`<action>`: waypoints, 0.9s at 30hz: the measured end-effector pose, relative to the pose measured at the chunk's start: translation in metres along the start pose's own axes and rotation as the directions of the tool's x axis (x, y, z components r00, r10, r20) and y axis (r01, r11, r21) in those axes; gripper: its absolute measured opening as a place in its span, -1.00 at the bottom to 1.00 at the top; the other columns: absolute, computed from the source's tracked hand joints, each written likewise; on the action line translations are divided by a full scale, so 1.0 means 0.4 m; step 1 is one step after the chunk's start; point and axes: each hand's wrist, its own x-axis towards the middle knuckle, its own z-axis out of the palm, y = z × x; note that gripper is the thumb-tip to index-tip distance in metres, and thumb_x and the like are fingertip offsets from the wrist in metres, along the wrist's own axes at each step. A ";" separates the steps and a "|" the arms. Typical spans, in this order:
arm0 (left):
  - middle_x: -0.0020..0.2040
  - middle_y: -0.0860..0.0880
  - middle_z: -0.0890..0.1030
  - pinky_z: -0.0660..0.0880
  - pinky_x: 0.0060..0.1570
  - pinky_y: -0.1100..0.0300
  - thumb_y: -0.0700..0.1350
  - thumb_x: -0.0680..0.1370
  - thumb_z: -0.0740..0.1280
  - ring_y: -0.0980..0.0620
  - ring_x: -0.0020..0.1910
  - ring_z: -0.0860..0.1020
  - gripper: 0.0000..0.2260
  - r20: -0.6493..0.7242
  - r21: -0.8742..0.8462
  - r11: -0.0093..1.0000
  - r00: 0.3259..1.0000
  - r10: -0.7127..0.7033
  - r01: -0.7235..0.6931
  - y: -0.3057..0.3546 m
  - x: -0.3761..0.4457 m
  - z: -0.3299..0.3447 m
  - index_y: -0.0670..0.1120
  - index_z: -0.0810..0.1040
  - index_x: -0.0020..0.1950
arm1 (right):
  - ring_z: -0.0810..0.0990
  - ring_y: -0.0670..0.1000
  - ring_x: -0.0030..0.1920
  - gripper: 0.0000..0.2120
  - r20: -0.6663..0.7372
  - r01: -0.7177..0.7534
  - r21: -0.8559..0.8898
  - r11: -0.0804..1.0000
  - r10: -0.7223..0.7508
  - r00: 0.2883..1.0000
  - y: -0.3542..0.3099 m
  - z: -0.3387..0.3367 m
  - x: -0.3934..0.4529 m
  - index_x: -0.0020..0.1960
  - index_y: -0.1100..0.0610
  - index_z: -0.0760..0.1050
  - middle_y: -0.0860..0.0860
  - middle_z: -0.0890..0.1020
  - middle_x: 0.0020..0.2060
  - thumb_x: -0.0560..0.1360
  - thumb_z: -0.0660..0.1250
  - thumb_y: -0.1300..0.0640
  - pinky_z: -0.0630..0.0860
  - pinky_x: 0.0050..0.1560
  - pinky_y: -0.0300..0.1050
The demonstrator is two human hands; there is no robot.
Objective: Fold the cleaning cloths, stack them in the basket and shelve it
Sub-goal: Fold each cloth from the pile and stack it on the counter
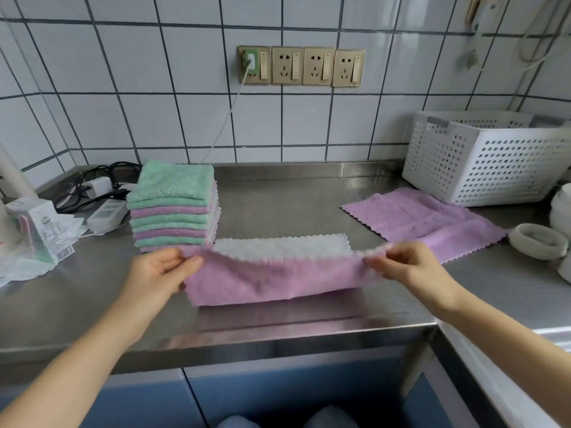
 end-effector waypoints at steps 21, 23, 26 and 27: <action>-0.33 0.06 0.61 0.44 -0.27 0.35 -0.34 0.36 0.41 0.15 -0.30 0.55 -0.80 -0.320 0.325 0.945 0.935 0.153 -0.044 -0.129 0.151 0.112 -0.04 0.55 -0.25 | 0.38 0.01 -0.44 -0.70 -0.402 -0.246 -0.232 0.941 0.138 0.905 0.185 0.114 0.227 -0.36 0.32 0.39 0.05 0.44 -0.53 0.43 0.34 0.15 0.31 -0.37 -0.13; -0.38 0.03 0.60 0.40 -0.35 0.42 -0.32 0.38 0.39 0.13 -0.32 0.55 -0.82 -0.327 0.302 0.952 0.932 0.158 -0.055 -0.121 0.135 0.108 -0.04 0.55 -0.23 | 0.40 0.01 -0.44 -0.67 -0.398 -0.241 -0.208 0.948 0.143 0.906 0.181 0.116 0.229 -0.39 0.30 0.39 0.04 0.46 -0.53 0.44 0.34 0.11 0.33 -0.37 -0.14; -0.24 0.13 0.62 0.40 -0.37 0.43 -0.32 0.40 0.39 0.14 -0.27 0.57 -0.82 -0.339 0.270 0.960 0.925 0.172 -0.080 -0.107 0.107 0.097 -0.04 0.56 -0.17 | 0.47 -0.01 -0.44 -0.66 -0.383 -0.226 -0.209 0.952 0.133 0.914 0.175 0.118 0.228 -0.42 0.19 0.45 0.03 0.53 -0.51 0.48 0.32 0.07 0.35 -0.37 -0.17; -0.23 0.14 0.62 0.40 -0.35 0.43 -0.32 0.40 0.38 0.15 -0.25 0.57 -0.82 -0.334 0.271 0.958 0.925 0.181 -0.090 -0.105 0.097 0.095 -0.04 0.56 -0.16 | 0.51 0.01 -0.42 -0.68 -0.382 -0.221 -0.207 0.953 0.129 0.915 0.175 0.117 0.228 -0.39 0.20 0.49 0.05 0.56 -0.49 0.49 0.31 0.07 0.37 -0.35 -0.17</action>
